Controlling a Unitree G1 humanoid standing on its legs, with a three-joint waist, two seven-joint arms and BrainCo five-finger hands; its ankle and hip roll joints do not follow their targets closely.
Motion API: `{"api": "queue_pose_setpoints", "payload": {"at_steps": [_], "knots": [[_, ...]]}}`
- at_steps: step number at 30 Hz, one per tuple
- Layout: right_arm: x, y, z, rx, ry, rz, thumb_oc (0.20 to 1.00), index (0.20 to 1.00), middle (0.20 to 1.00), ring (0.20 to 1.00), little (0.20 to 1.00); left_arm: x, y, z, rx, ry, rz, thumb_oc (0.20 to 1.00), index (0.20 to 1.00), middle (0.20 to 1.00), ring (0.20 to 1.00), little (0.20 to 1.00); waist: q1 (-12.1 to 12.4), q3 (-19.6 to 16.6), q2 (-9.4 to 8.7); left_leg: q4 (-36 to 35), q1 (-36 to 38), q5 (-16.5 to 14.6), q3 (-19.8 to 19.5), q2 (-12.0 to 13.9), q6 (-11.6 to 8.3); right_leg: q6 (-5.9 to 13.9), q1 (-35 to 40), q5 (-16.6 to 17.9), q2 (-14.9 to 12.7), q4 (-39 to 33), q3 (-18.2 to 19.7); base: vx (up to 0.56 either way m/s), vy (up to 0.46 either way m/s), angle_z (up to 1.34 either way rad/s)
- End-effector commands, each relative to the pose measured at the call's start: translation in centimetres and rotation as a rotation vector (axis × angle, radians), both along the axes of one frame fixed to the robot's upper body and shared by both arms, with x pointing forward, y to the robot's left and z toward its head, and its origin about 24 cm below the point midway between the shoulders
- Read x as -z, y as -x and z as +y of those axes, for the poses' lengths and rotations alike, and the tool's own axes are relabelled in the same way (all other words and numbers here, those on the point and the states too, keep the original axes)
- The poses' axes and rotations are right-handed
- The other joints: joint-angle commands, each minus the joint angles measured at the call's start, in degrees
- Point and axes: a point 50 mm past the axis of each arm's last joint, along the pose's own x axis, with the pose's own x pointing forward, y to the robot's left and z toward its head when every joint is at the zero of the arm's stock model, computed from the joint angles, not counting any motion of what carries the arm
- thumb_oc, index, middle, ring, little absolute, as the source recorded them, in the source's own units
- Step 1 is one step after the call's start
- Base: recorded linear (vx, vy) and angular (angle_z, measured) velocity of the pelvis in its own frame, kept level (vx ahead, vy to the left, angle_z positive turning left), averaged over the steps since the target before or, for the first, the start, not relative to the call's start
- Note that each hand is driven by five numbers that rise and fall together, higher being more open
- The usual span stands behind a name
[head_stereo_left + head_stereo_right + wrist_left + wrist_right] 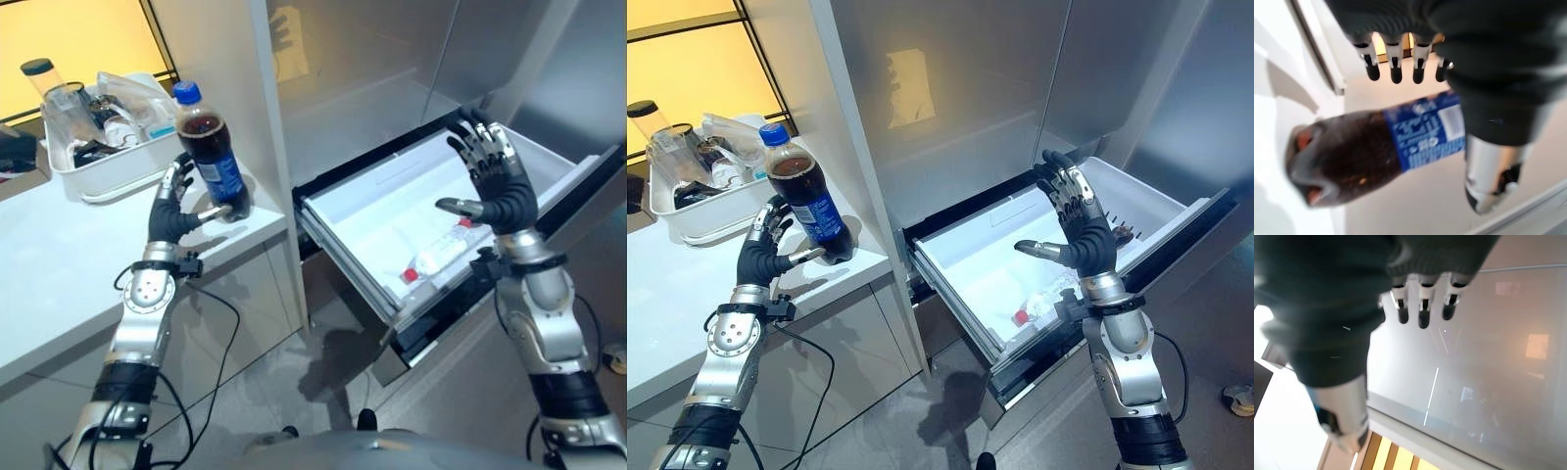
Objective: Take the drinks into the refrigerator
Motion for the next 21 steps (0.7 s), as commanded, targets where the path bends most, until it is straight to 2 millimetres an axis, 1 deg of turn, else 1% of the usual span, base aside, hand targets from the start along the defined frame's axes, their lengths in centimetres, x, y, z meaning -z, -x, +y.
{"api": "queue_pose_setpoints", "payload": {"at_steps": [1,4,5,6,8,10,11,12,13,14,16,17,18,21], "knots": [[-4.0,1.0,1.0,-0.076,-0.015,-0.198,1.000,1.000,1.000,1.000,1.000,-0.8,-1.4,0.0,0.021,0.026,-0.020,1.000,1.000,1.000,1.000,1.000,-0.97,-1.95,-1.64,0.08,0.74,-3.72,0.04,-1.06,0.89,5.55,-0.11,-2.25,-2.88,5.79,0.09,0.04,0.008,-0.05],[-4.4,1.2,1.2,-0.091,-0.014,-0.220,1.000,1.000,1.000,1.000,1.000,-0.2,-1.4,0.0,0.019,0.040,0.002,1.000,1.000,1.000,1.000,1.000,-1.12,-1.83,-1.59,0.08,0.73,-3.69,0.31,-1.02,0.98,5.56,-0.35,-2.46,-2.76,6.06,0.39,0.04,0.009,-0.09],[-4.4,1.3,1.3,-0.098,-0.014,-0.220,1.000,1.000,1.000,1.000,1.000,0.0,-1.3,0.1,0.018,0.043,0.010,1.000,1.000,1.000,1.000,1.000,-1.15,-1.94,-1.42,0.08,1.13,-4.42,0.39,-0.92,1.01,5.68,0.03,-3.04,-2.60,5.98,0.56,0.03,0.014,-0.10],[-4.5,1.4,1.3,-0.103,-0.015,-0.226,1.000,1.000,1.000,1.000,1.000,0.1,-1.2,0.1,0.014,0.045,0.015,1.000,1.000,1.000,1.000,1.000,-1.16,-1.85,-1.50,0.08,0.93,-3.82,0.56,-1.03,1.03,5.57,-0.23,-2.56,-2.67,6.00,0.59,0.03,0.015,-0.07],[-4.5,1.5,1.4,-0.108,-0.010,-0.231,1.000,1.000,1.000,1.000,1.000,0.3,-1.1,0.2,0.012,0.050,0.022,1.000,1.000,1.000,1.000,1.000,-1.17,-1.98,-1.51,0.08,0.98,-3.89,0.78,-1.07,1.06,5.59,-0.26,-2.63,-2.62,5.87,0.67,0.01,0.015,-0.05],[-4.7,1.5,1.4,-0.111,-0.015,-0.237,1.000,1.000,1.000,1.000,1.000,0.3,-1.0,0.2,0.014,0.053,0.021,1.000,1.000,1.000,1.000,1.000,-1.18,-1.92,-1.48,0.08,0.92,-3.88,0.86,-1.10,1.09,5.62,-0.40,-2.69,-2.51,5.90,0.93,0.02,0.009,-0.01],[-4.7,1.5,1.5,-0.111,-0.017,-0.237,1.000,1.000,1.000,1.000,1.000,0.3,-1.1,0.1,0.016,0.052,0.020,1.000,1.000,1.000,1.000,1.000,-1.23,-1.95,-1.33,0.08,1.20,-4.53,0.81,-1.00,1.12,5.76,-0.17,-3.30,-2.36,5.92,1.02,0.00,0.000,0.00],[-4.7,1.5,1.5,-0.111,-0.017,-0.239,1.000,1.000,1.000,1.000,1.000,0.3,-1.1,0.1,0.016,0.052,0.019,1.000,1.000,1.000,1.000,1.000,-1.20,-1.81,-1.44,0.08,0.92,-3.88,0.92,-1.08,1.12,5.64,-0.50,-2.79,-2.45,6.03,1.01,0.05,0.021,-0.01],[-4.5,1.4,1.6,-0.115,-0.016,-0.230,1.000,1.000,1.000,1.000,1.000,0.3,-1.2,0.1,0.016,0.048,0.020,1.000,1.000,1.000,1.000,1.000,-1.33,-1.89,-1.41,0.08,1.26,-4.67,1.05,-0.99,1.16,5.81,-0.16,-3.29,-2.34,5.95,1.14,0.00,0.000,0.00],[-4.5,1.4,1.6,-0.121,-0.016,-0.230,1.000,1.000,1.000,1.000,1.000,0.2,-1.2,0.0,0.019,0.050,0.015,1.000,1.000,1.000,1.000,1.000,-1.33,-1.76,-1.59,0.08,1.02,-4.10,1.17,-1.05,1.18,5.65,-0.47,-2.80,-2.42,6.05,1.25,0.00,0.000,0.00],[-4.4,1.5,1.6,-0.121,-0.012,-0.223,1.000,1.000,1.000,1.000,1.000,0.1,-1.1,0.0,0.020,0.049,0.012,1.000,1.000,1.000,1.000,1.000,-1.32,-1.91,-1.70,0.08,1.11,-4.20,1.34,-1.04,1.19,5.61,-0.44,-2.90,-2.31,5.96,1.40,0.03,0.008,-0.03],[-4.4,1.5,1.6,-0.121,-0.007,-0.223,1.000,1.000,1.000,1.000,1.000,0.0,-1.1,-0.1,0.023,0.050,0.006,1.000,1.000,1.000,1.000,1.000,-1.36,-2.04,-1.63,0.08,1.54,-5.00,1.24,-0.90,1.21,5.72,-0.01,-3.51,-2.18,5.84,1.44,0.03,0.009,-0.13],[-4.3,1.5,1.6,-0.121,-0.006,-0.221,1.000,1.000,1.000,1.000,1.000,-0.1,-1.1,-0.1,0.024,0.055,0.004,1.000,1.000,1.000,1.000,1.000,-1.34,-1.96,-1.82,0.08,1.31,-4.38,1.38,-0.96,1.18,5.56,-0.30,-3.00,-2.26,5.89,1.47,0.03,0.010,-0.12],[-4.2,1.5,1.6,-0.121,-0.012,-0.216,1.000,1.000,1.000,1.000,1.000,-0.5,-1.4,-0.4,0.032,0.052,-0.008,1.000,1.000,1.000,1.000,1.000,-1.52,-2.02,-2.05,0.08,1.43,-4.49,1.44,-0.88,1.09,5.56,-0.16,-3.09,-2.14,5.84,1.67,0.01,0.001,-0.11]]}}
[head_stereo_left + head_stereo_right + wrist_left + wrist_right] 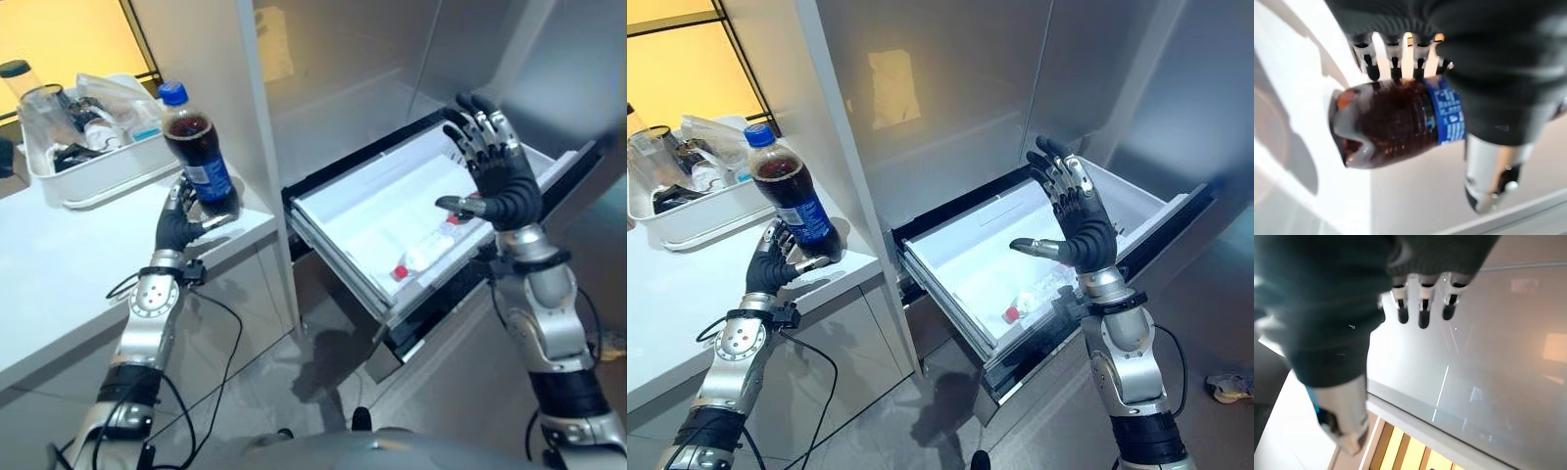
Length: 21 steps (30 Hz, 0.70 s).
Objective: Take the drinks into the refrigerator
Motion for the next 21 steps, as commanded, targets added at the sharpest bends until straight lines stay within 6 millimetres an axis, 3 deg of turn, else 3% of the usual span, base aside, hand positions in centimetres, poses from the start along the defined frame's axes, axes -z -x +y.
{"api": "queue_pose_setpoints", "payload": {"at_steps": [1,12,21], "knots": [[-2.9,1.2,0.7,-0.065,-0.017,-0.155,1.000,1.000,1.000,1.000,1.000,-2.5,-1.5,-0.7,0.038,-0.006,-0.098,1.000,1.000,1.000,1.000,1.000,-0.30,-1.73,-0.64,0.09,0.98,-4.25,-1.01,-1.10,1.18,5.53,0.60,-3.53,-2.56,5.81,-0.77,0.02,0.004,-0.04],[-2.0,1.3,1.2,-0.104,-0.021,-0.104,1.000,1.000,1.000,1.000,1.000,-4.1,-3.7,-2.7,0.086,0.089,-0.137,1.000,1.000,1.000,1.000,1.000,-1.42,-2.16,-1.25,0.09,2.28,-4.83,-0.62,-0.87,0.89,5.40,1.57,-3.59,-2.16,5.55,-0.57,0.00,0.000,0.00],[-1.6,1.5,1.5,-0.142,-0.034,-0.081,1.000,1.000,1.000,1.000,1.000,-5.0,-5.6,-4.5,0.122,0.068,-0.135,1.000,1.000,1.000,1.000,1.000,-2.50,-2.13,-1.35,0.09,2.70,-4.90,-0.33,-0.66,0.69,5.33,1.77,-3.55,-1.99,5.58,-0.47,0.00,-0.003,-0.01]]}}
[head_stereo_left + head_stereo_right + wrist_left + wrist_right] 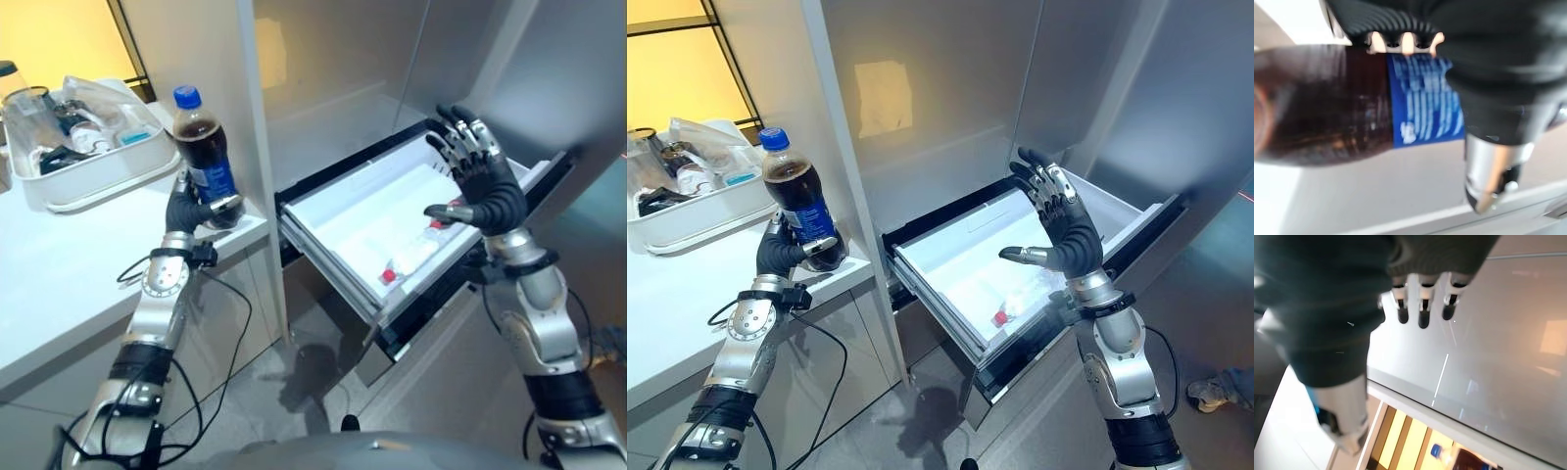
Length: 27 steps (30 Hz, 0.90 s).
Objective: Take the drinks into the refrigerator
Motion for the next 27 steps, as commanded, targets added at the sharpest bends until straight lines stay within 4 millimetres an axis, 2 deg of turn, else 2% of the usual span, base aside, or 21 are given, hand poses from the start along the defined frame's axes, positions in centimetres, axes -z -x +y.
{"api": "queue_pose_setpoints", "payload": {"at_steps": [1,11,17,18,19,20,21,27], "knots": [[-2.6,1.4,0.2,-0.053,-0.051,-0.135,1.000,1.000,1.000,1.000,1.000,-3.1,-2.5,-2.6,0.075,-0.005,-0.098,1.000,1.000,1.000,1.000,1.000,-0.95,-0.56,0.58,0.08,1.94,-4.88,-0.96,-0.70,0.79,5.51,1.21,-3.89,-2.14,5.62,-0.73,0.00,0.000,0.00],[-2.6,1.5,1.0,-0.094,-0.062,-0.129,1.000,1.000,1.000,1.000,1.000,-2.4,-3.7,-5.4,0.132,-0.020,-0.052,1.000,1.000,1.000,1.000,1.000,-1.56,-0.17,0.71,0.08,1.81,-4.72,-1.08,-0.62,0.85,5.46,0.93,-3.86,-1.94,5.86,-0.63,0.00,0.000,0.00],[-2.6,1.5,1.2,-0.102,-0.075,-0.131,1.000,1.000,1.000,1.000,1.000,-1.5,-3.9,-6.3,0.149,-0.038,-0.006,1.000,1.000,1.000,1.000,1.000,-1.77,-0.15,0.67,0.08,1.89,-4.76,-1.09,-0.57,0.87,5.43,0.86,-3.93,-1.84,6.05,-0.49,0.00,-0.001,0.01],[-2.6,1.5,1.2,-0.103,-0.077,-0.130,1.000,1.000,1.000,1.000,1.000,-1.3,-3.9,-6.4,0.155,-0.037,0.000,0.793,0.793,0.793,0.793,0.793,-1.80,-0.13,0.66,0.08,1.90,-4.77,-1.10,-0.57,0.88,5.41,0.85,-4.00,-1.82,6.15,-0.49,0.00,0.000,0.00],[-2.6,1.5,1.2,-0.103,-0.077,-0.130,1.000,1.000,1.000,1.000,1.000,-1.3,-3.9,-6.4,0.155,-0.037,0.000,0.636,0.636,0.636,0.636,0.636,-1.80,-0.13,0.66,0.08,1.90,-4.77,-1.10,-0.57,0.88,5.41,0.85,-4.00,-1.82,6.15,-0.49,0.00,0.000,0.00],[-2.6,1.6,1.1,-0.101,-0.080,-0.132,1.000,1.000,1.000,1.000,1.000,-0.9,-3.7,-6.7,0.166,-0.041,0.014,0.256,0.256,0.256,0.256,0.256,-1.82,-0.13,0.66,0.08,1.94,-4.77,-1.08,-0.55,0.86,5.34,0.84,-4.09,-1.76,6.28,-0.50,0.00,0.000,0.00],[-2.6,1.6,1.1,-0.101,-0.080,-0.132,1.000,1.000,1.000,1.000,1.000,-0.9,-3.7,-6.7,0.166,-0.041,0.014,0.200,0.200,0.200,0.200,0.200,-1.82,-0.13,0.66,0.08,1.94,-4.77,-1.08,-0.55,0.86,5.34,0.84,-4.09,-1.76,6.28,-0.50,0.00,0.000,0.00],[-2.5,1.7,1.0,-0.092,-0.086,-0.132,1.000,1.000,1.000,1.000,1.000,-0.1,-3.4,-6.3,0.151,-0.051,0.033,0.200,0.200,0.200,0.200,0.200,-1.65,-0.21,0.46,0.08,2.05,-4.85,-1.14,-0.45,0.86,5.31,0.77,-4.17,-1.64,6.50,-0.57,0.00,0.000,0.00]]}}
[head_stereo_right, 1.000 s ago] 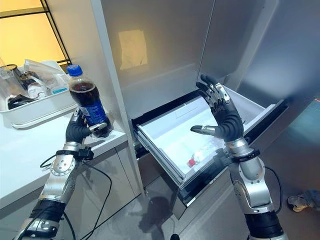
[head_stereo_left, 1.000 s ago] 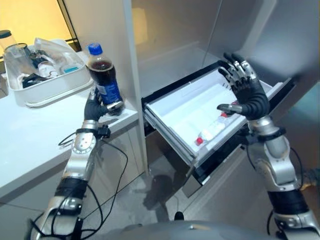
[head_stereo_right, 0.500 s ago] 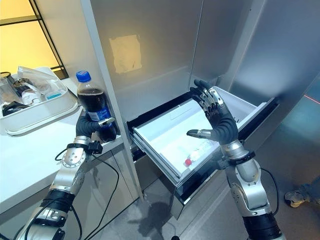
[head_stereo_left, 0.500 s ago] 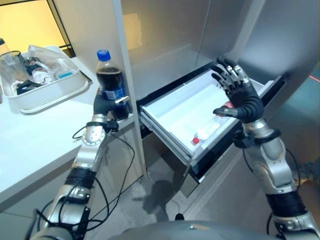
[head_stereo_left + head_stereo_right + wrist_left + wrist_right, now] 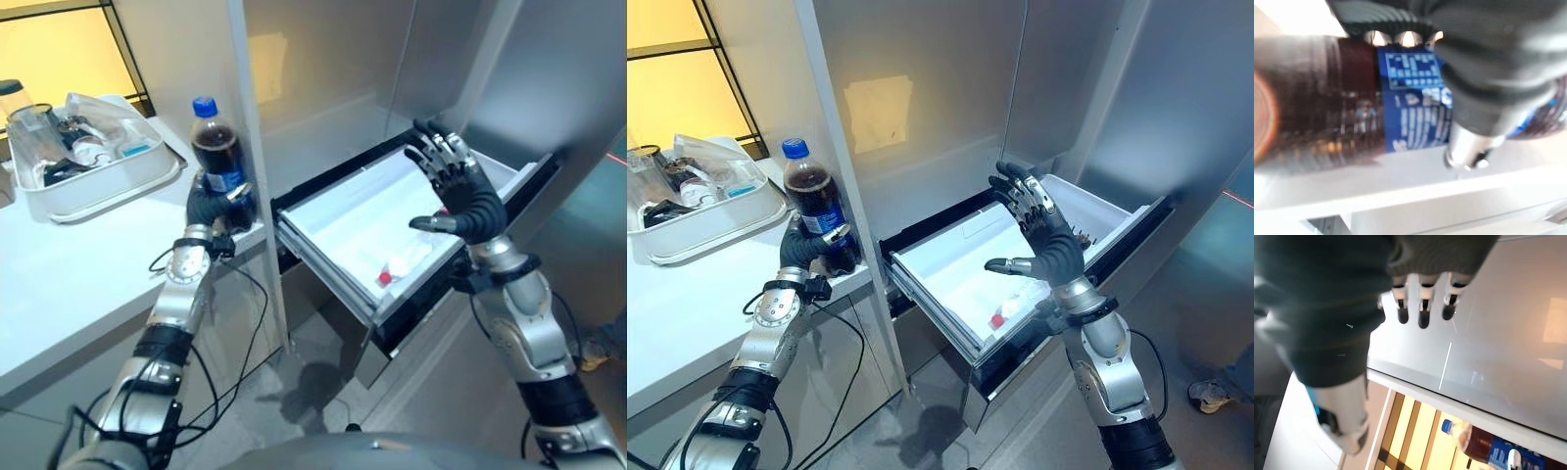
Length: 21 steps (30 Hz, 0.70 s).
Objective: Take the drinks into the refrigerator
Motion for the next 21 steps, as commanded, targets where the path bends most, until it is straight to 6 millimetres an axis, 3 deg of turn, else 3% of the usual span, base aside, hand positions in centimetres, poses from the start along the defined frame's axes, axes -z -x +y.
{"api": "queue_pose_setpoints", "payload": {"at_steps": [1,21], "knots": [[-3.2,1.6,-0.1,-0.031,-0.074,-0.168,1.000,1.000,1.000,1.000,1.000,-1.5,-2.4,-5.0,0.178,-0.100,-0.028,0.200,0.200,0.200,0.200,0.200,-0.64,1.47,-0.01,0.10,2.00,-4.92,-1.15,-0.31,0.77,5.19,0.84,-4.12,-1.52,6.50,-0.89,0.00,0.000,0.00],[-2.6,1.2,-0.3,-0.001,-0.059,-0.146,1.000,1.000,1.000,1.000,1.000,-0.8,-0.4,-2.9,0.152,0.033,-0.047,0.200,0.200,0.200,0.200,0.200,0.53,1.30,-0.11,0.10,1.94,-4.77,-1.36,-0.34,0.87,5.16,0.64,-4.07,-1.69,7.07,-1.55,0.00,0.000,0.00]]}}
